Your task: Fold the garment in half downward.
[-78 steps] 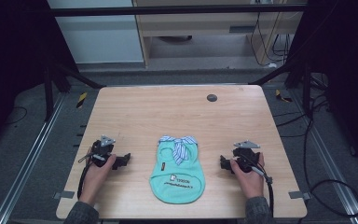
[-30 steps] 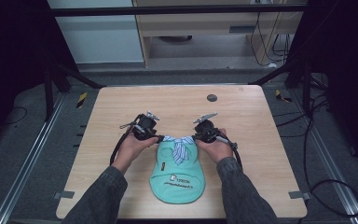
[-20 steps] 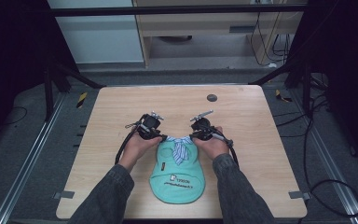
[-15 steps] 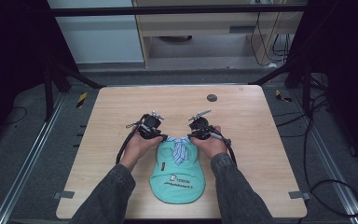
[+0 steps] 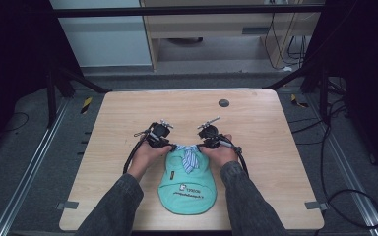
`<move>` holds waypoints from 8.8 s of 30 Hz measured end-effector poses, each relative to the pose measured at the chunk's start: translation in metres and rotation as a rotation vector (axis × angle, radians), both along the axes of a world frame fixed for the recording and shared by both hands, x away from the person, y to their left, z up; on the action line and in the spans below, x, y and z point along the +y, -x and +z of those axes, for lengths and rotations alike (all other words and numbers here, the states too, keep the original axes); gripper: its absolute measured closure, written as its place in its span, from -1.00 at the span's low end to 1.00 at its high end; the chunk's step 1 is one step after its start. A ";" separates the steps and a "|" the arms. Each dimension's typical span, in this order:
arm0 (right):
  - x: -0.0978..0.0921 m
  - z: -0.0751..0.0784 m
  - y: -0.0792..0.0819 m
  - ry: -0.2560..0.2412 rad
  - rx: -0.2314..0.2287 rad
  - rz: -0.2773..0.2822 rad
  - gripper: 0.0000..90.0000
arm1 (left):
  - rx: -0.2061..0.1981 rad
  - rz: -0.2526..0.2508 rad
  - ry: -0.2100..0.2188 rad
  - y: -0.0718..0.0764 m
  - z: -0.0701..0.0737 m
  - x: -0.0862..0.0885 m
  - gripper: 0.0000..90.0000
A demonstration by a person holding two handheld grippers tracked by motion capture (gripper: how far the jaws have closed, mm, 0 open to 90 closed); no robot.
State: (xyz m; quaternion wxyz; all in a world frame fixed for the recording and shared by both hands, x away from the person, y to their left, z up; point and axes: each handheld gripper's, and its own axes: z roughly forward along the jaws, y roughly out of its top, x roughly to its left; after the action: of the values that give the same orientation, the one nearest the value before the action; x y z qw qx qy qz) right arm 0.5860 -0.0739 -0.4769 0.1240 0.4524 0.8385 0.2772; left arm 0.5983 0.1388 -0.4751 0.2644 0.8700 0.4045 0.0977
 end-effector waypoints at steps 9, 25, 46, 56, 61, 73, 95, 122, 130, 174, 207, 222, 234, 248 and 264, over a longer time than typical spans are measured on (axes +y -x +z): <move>0.000 -0.002 0.000 0.007 0.020 -0.002 0.31 | 0.017 -0.004 -0.003 0.001 -0.002 -0.001 0.23; 0.002 -0.003 -0.001 -0.008 0.074 0.022 0.58 | 0.034 -0.065 -0.006 0.004 -0.001 -0.006 0.63; 0.007 0.000 0.007 0.023 0.004 0.090 0.85 | 0.000 -0.093 0.006 0.010 0.000 -0.003 0.91; 0.000 0.018 0.021 0.002 -0.064 0.101 0.85 | -0.069 -0.110 0.010 0.018 0.024 -0.005 0.92; -0.005 0.025 0.026 -0.005 -0.100 0.124 0.85 | -0.100 -0.117 0.013 0.023 0.034 -0.006 0.93; -0.012 0.045 0.035 -0.027 -0.172 0.137 0.85 | -0.158 -0.117 0.027 0.027 0.056 -0.009 0.93; -0.022 0.064 0.026 -0.023 -0.217 0.142 0.85 | -0.203 -0.139 0.046 0.021 0.070 -0.014 0.93; -0.015 0.086 0.016 0.004 -0.274 0.138 0.85 | -0.263 -0.132 0.052 0.016 0.096 -0.008 0.93; -0.010 0.092 0.015 0.011 -0.287 0.148 0.85 | -0.267 -0.121 0.050 0.017 0.101 -0.005 0.93; -0.003 0.095 0.031 0.062 -0.355 0.178 0.85 | -0.339 -0.143 0.019 0.035 0.103 -0.005 0.93; -0.012 0.071 0.061 0.053 -0.352 0.199 0.82 | -0.331 -0.201 0.035 0.064 0.073 -0.006 0.92; -0.019 0.062 0.078 0.044 -0.344 0.216 0.80 | -0.323 -0.240 0.040 0.080 0.064 -0.011 0.92; -0.021 0.055 0.091 0.038 -0.336 0.237 0.80 | -0.307 -0.264 0.041 0.095 0.060 -0.008 0.92; -0.023 0.049 0.104 0.036 -0.321 0.259 0.80 | -0.285 -0.276 0.087 0.104 0.052 -0.004 0.92; -0.028 0.045 0.114 0.028 -0.320 0.259 0.80 | -0.279 -0.294 0.102 0.114 0.048 -0.004 0.92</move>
State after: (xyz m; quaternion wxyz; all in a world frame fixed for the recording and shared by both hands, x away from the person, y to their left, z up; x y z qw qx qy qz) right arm 0.4718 -0.1022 -0.4316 0.2252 0.2891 0.8631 0.3473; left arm 0.4844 0.1345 -0.4272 0.3731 0.8831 0.2371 0.1569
